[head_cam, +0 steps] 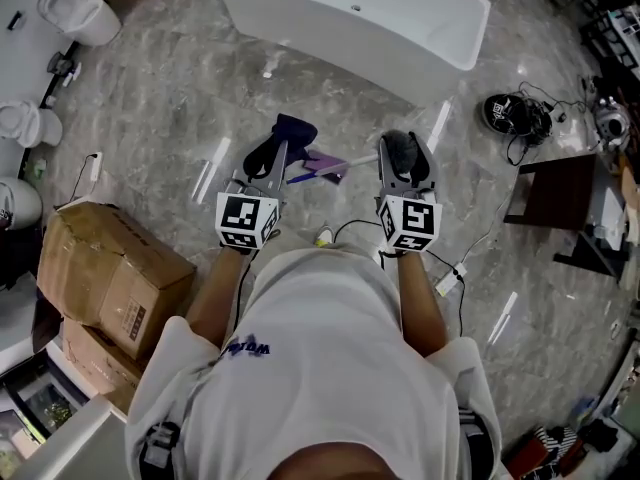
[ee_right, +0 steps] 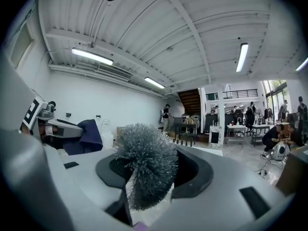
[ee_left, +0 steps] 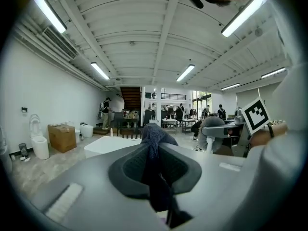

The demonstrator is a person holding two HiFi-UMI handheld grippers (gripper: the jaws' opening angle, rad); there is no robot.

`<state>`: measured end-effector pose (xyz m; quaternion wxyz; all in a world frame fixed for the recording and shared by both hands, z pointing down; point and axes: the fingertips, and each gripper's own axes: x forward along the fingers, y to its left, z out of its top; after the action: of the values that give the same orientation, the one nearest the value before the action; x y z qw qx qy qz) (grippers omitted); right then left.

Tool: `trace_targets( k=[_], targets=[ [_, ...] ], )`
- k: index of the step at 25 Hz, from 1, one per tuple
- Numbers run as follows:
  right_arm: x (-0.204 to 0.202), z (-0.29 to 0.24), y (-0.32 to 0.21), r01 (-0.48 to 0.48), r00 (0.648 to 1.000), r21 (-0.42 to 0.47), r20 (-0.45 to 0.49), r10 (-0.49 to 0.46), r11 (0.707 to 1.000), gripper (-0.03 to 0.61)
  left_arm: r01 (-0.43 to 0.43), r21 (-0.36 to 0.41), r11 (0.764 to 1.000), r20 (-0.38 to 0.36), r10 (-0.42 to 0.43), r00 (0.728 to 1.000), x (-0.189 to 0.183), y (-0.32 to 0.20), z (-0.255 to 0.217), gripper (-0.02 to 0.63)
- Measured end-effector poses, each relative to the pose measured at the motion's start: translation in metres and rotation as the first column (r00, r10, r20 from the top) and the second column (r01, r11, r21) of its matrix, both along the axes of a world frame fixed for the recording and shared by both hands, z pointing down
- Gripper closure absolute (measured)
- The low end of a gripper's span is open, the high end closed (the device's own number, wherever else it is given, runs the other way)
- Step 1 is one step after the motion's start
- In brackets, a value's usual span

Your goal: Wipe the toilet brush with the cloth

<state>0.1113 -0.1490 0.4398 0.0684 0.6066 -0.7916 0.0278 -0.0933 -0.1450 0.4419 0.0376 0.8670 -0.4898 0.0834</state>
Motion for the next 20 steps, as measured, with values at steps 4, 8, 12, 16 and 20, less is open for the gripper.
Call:
trace_targets(
  k=[4, 8, 12, 16, 20],
  targets=[
    [0.004, -0.006, -0.001, -0.010, 1.000, 0.013, -0.010, 0.011, 1.000, 0.367, -0.048, 0.003, 0.999, 0.006, 0.048, 0.999, 0.008, 0.004, -0.002, 0.580],
    [0.012, -0.005, 0.000, -0.035, 0.999, 0.010, -0.005, 0.035, 0.999, 0.367, -0.079, 0.018, 0.997, 0.033, 0.078, 0.996, 0.007, 0.002, -0.005, 0.580],
    [0.016, -0.004, 0.001, -0.045, 0.999, 0.009, 0.003, 0.045, 0.999, 0.368, -0.074, 0.020, 0.997, 0.041, 0.073, 0.997, 0.004, -0.001, -0.006, 0.580],
    [0.019, -0.004, 0.003, -0.052, 0.999, 0.013, 0.006, 0.052, 0.999, 0.367, -0.101, 0.031, 0.994, 0.072, 0.099, 0.992, 0.003, -0.002, -0.008, 0.580],
    [0.022, -0.006, 0.004, -0.053, 0.999, 0.017, 0.010, 0.053, 0.998, 0.368, -0.098, 0.041, 0.994, 0.077, 0.094, 0.993, 0.002, -0.004, -0.013, 0.580]
  ],
)
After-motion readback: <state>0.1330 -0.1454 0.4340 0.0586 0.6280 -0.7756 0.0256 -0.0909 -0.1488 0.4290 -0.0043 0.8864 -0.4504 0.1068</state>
